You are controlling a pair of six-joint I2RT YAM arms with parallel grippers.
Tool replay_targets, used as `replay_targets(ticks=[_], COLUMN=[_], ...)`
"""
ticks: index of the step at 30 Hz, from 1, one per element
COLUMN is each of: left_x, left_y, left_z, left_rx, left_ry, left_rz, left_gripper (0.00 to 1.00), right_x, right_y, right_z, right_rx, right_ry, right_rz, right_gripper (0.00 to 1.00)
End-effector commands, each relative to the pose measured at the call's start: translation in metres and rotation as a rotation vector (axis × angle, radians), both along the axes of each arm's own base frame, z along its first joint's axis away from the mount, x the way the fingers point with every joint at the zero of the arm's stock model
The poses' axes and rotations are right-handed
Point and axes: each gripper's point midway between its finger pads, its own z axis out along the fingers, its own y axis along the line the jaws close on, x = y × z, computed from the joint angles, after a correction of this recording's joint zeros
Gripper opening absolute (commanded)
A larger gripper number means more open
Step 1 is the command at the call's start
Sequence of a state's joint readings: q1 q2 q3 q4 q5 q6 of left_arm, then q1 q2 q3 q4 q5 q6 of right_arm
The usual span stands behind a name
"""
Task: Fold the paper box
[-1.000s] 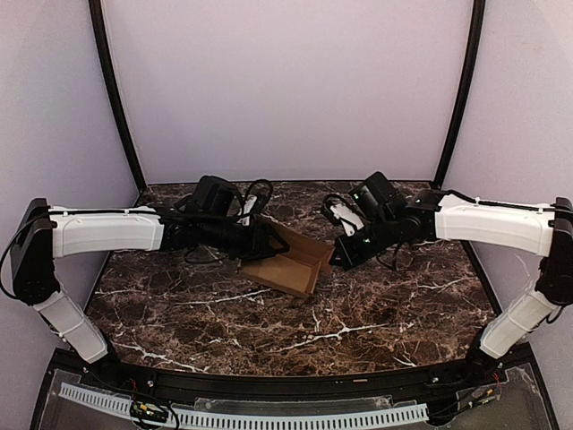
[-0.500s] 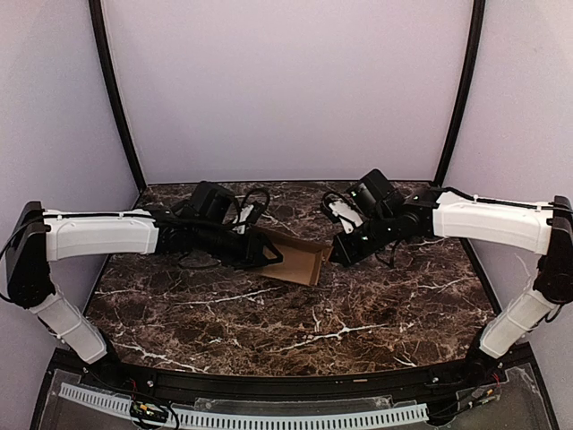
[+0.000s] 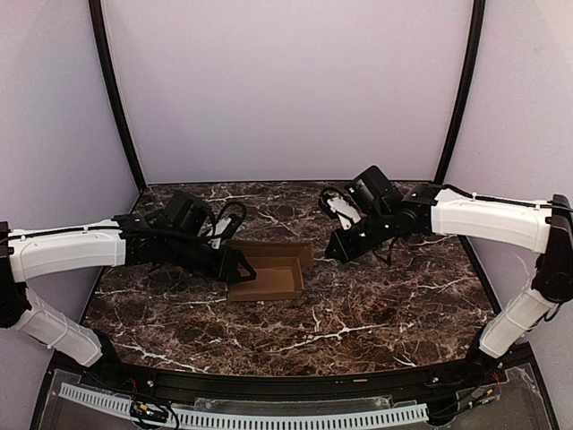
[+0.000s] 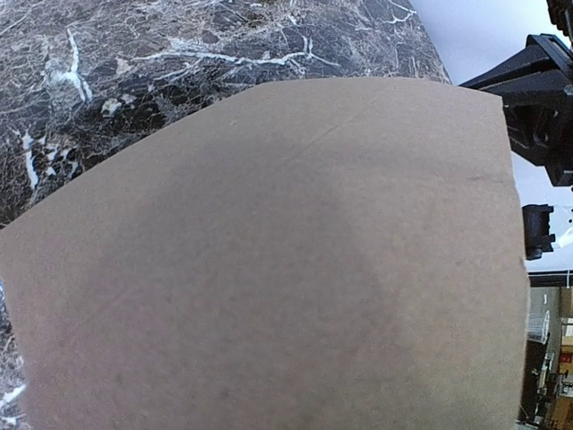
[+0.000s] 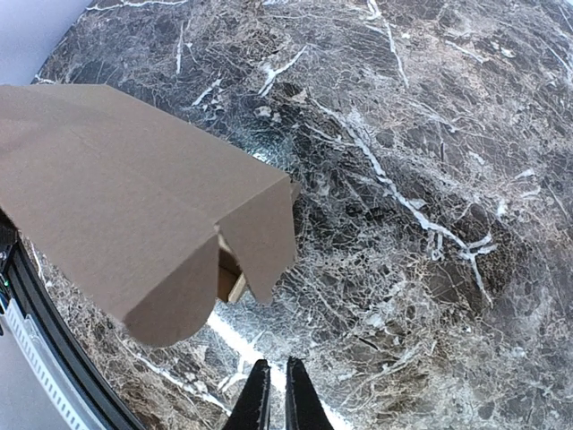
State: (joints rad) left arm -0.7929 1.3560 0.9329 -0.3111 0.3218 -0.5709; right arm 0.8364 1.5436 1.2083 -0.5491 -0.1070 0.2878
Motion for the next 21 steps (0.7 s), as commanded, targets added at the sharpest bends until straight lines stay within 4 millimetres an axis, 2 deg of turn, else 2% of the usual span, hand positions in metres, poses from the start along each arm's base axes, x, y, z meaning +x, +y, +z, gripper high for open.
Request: replay_targets(ticks=[1,12,16,21], left_x=[-0.014,-0.034,-0.043,-0.052], left_y=[0.02,0.014,0.029,0.04], left_z=[-0.005,-0.028,-0.041,-0.035], left_rx=[0.049,-0.043,0.052,0.105], left_ry=[-0.001,0.084,0.126,0.141], left_rz=[-0.01,-0.044,-0.053,-0.073], left_gripper=[0.55,0.61,0.63,0.69], right_x=[0.004,0.003,0.005,0.007], right_y=[0.003,0.003,0.002,0.002], right_z=[0.009,0.004,0.005,0.0], right_rx=[0.002,-0.009,-0.014,-0.026], right_ry=[-0.024,-0.017,-0.025,-0.026], right_rz=[0.003,0.013,0.013,0.013], right_gripper=[0.07,0.24,0.29,0.38])
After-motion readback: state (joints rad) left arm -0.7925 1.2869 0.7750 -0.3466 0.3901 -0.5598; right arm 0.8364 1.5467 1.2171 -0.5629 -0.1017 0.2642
